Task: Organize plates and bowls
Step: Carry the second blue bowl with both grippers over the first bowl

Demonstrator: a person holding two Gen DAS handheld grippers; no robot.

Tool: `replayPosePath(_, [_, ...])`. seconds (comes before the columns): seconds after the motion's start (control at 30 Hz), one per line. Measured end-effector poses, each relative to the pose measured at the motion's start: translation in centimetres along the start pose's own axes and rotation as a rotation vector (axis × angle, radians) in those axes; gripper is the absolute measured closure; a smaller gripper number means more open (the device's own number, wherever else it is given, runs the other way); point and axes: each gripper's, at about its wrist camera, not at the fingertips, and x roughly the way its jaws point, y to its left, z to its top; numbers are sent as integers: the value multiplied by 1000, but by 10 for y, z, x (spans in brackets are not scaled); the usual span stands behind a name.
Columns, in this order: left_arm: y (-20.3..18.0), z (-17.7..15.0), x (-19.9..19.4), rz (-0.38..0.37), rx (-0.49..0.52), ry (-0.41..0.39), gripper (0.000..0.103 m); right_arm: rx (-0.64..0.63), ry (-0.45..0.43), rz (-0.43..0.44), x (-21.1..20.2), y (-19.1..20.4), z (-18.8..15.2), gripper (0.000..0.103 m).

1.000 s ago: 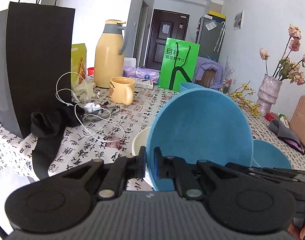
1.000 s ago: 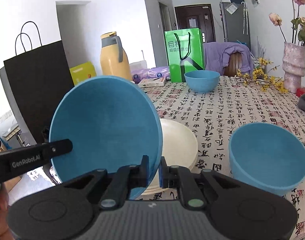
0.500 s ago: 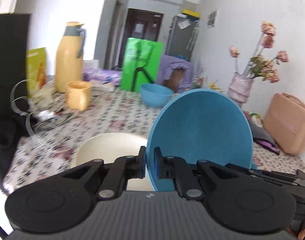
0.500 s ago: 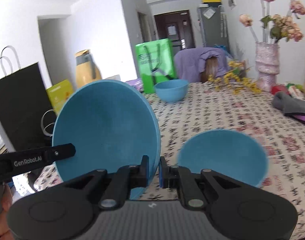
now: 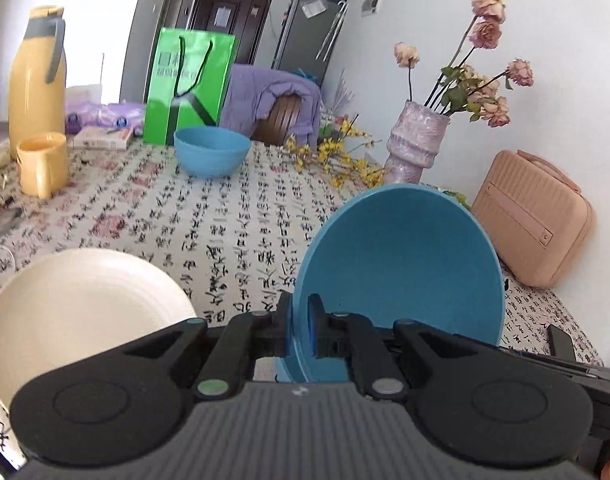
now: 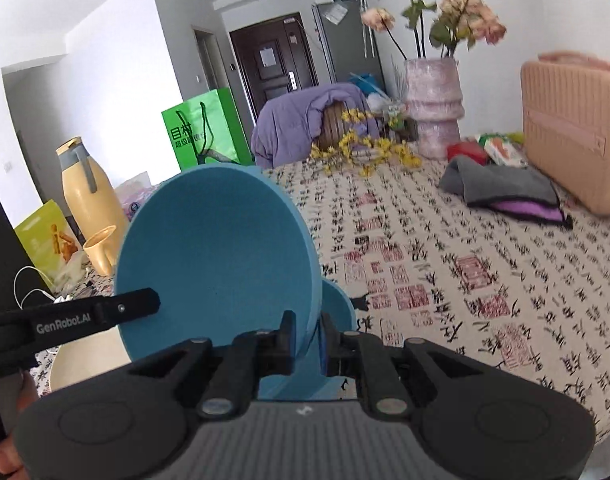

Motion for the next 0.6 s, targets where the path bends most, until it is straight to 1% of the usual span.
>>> replayPosePath(0.13, [4,1,6,-12,-24,34,93,15,22,22,9,-7,-1,88])
replayPosePath(0.2, [6,1,10,-10,-35,50,93,35,32,39,12,-10,-1,85])
replayPosePath(0.27, [6,1,12,-4,-32,57,93,50,42,51,15,-14,0,85])
replayPosePath(0.5, [3,2,12,-18,-24,55,93,46,47,56,12,-14,0,83])
replayPosePath(0.6, [4,1,13,-14,-35,62,92,63,67,66,13,-17,2,80])
